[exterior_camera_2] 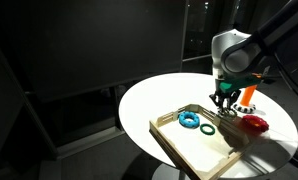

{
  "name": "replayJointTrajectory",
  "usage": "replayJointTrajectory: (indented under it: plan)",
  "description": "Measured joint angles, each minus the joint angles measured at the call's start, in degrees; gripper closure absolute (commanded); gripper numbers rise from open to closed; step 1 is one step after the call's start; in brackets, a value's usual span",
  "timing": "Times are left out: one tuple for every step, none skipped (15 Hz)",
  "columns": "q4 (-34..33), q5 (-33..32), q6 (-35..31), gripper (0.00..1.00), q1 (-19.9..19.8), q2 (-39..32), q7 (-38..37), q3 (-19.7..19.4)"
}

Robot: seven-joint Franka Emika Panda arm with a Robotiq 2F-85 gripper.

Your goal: Put the green ring on the table

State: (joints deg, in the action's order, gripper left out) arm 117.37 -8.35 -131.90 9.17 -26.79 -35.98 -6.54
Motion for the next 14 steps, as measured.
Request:
replayJointTrajectory:
  plan:
    - [-0.05, -0.08, -0.01, 0.26, 0.0, -0.1, -0.02, 0.0]
    - [-0.08, -0.1, -0.01, 0.19, 0.01, -0.14, -0.02, 0.0]
    - [-0.1, -0.1, -0.01, 0.11, 0.01, -0.14, -0.02, 0.0]
    - [-0.13, -0.1, -0.01, 0.04, 0.02, -0.14, -0.02, 0.0]
    - [-0.17, -0.1, 0.0, 0.0, 0.03, -0.14, -0.01, 0.01]
    - [-0.22, -0.1, 0.05, 0.0, 0.02, -0.12, 0.09, 0.04]
    - [-0.26, 0.04, 0.21, 0.0, -0.03, -0.07, 0.38, 0.15]
    - [-0.32, 0.23, 0.6, 0.0, -0.14, 0.05, 0.78, 0.36]
    - [-0.41, 0.57, 1.16, 0.0, -0.22, 0.23, 1.46, 0.55]
    - [-0.48, 1.22, 1.88, 0.0, -0.36, 0.52, 2.5, 0.78]
    - [-0.5, 2.06, 2.75, 0.0, -0.57, 1.02, 3.84, 1.04]
    - [-0.5, 2.91, 3.94, 0.01, -0.86, 1.69, 5.34, 1.34]
    - [-0.51, 3.74, 5.27, 0.0, -1.23, 2.48, 6.94, 1.68]
    - [-0.51, 4.61, 6.74, 0.0, -1.64, 3.36, 8.59, 2.0]
